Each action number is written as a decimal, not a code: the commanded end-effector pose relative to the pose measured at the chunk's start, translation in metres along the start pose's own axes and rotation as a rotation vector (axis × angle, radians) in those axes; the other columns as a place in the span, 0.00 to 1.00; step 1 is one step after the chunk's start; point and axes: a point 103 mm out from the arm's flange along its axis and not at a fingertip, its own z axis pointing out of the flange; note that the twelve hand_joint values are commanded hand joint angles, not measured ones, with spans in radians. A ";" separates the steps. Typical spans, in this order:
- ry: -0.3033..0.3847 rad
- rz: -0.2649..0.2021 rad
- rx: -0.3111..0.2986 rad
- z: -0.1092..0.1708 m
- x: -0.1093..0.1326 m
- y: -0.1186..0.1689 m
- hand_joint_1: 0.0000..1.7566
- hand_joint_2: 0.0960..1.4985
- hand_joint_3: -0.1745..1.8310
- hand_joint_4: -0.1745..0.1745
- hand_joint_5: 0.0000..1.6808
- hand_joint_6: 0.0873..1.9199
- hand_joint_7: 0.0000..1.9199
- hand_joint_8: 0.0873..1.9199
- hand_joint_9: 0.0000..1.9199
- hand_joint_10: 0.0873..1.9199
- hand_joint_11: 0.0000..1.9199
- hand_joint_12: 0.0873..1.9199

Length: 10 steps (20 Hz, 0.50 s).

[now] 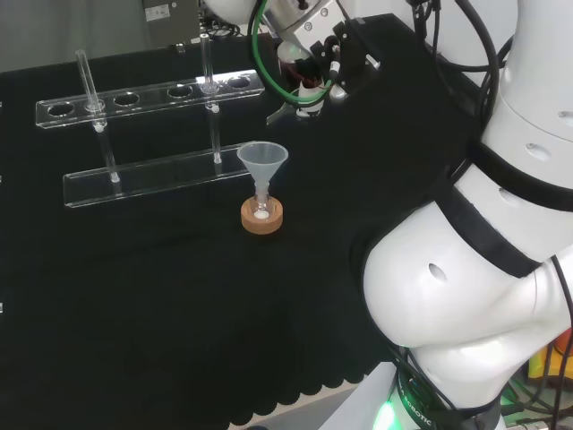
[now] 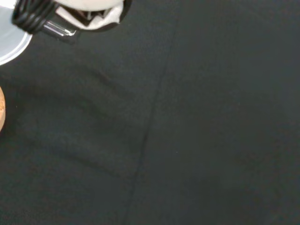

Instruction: Pour all the NaCl from the weighing funnel into the round-bottom flask.

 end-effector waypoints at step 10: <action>0.141 0.004 0.008 0.013 -0.012 0.006 0.61 0.43 0.46 1.00 0.65 0.52 0.32 0.31 0.44 0.24 0.24 0.65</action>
